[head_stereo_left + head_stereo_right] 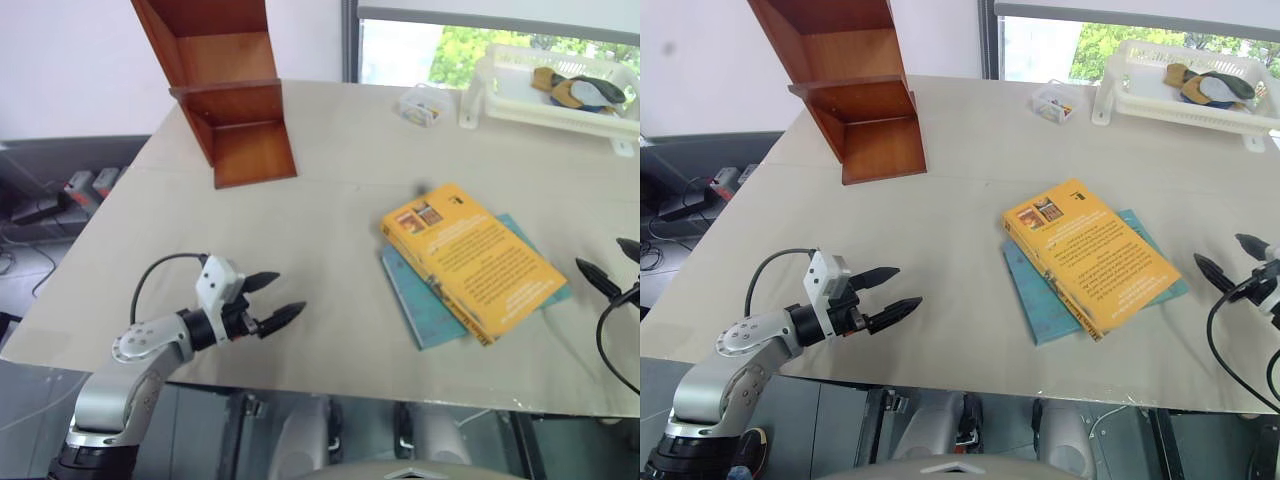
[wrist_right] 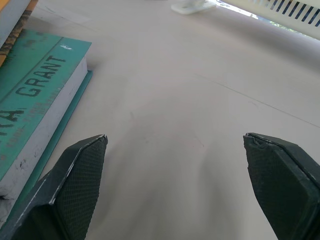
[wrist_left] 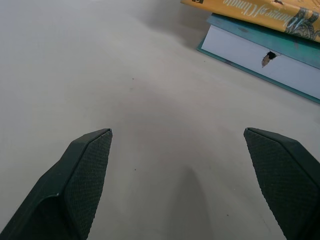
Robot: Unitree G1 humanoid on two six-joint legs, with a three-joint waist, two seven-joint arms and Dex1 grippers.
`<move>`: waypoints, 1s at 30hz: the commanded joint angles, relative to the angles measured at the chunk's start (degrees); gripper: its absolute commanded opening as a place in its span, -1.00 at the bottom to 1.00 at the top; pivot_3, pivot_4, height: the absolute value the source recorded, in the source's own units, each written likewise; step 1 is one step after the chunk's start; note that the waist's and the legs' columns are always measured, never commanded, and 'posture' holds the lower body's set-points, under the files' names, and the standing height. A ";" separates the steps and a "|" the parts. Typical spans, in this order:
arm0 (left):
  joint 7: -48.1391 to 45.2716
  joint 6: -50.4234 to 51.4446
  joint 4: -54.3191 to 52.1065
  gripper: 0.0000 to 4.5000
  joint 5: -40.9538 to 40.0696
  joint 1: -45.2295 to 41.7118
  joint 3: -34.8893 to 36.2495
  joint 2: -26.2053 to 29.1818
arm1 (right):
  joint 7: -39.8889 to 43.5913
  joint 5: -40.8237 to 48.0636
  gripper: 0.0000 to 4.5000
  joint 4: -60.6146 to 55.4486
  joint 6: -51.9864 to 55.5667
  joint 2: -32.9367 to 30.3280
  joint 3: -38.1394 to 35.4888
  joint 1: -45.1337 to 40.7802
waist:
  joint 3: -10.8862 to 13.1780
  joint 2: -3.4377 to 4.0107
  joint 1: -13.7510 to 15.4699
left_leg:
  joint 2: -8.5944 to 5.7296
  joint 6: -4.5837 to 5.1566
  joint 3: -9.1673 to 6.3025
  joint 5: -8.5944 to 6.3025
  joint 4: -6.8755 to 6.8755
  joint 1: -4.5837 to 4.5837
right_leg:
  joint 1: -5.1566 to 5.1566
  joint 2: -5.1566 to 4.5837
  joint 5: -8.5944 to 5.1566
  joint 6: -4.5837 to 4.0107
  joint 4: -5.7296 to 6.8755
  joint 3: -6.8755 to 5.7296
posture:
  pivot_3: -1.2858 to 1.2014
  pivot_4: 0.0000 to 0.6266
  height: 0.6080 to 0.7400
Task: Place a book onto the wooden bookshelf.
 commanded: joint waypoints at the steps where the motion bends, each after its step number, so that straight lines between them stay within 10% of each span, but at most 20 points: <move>1: 0.21 -1.24 -2.01 0.98 -0.90 -0.22 2.15 0.29 | 0.44 0.44 1.00 0.10 -0.70 -1.61 -0.67 -0.89 | 0.00 0.00 0.00 | 0.00 0.00 0.00 0.00 0.00 0.00 | 0.00 0.00 0.00 0.00 0.00 0.00 | 0.03 -0.52 0.57; 30: -1.12 -2.70 3.82 0.98 1.26 -7.51 -0.76 0.29 | -0.40 2.69 1.00 -10.18 1.49 -1.22 -2.12 8.25 | 0.00 0.00 0.07 | 0.01 -0.01 0.08 0.01 -0.01 0.00 | 0.01 0.04 0.00 0.01 0.00 -0.07 | 0.03 -0.52 0.57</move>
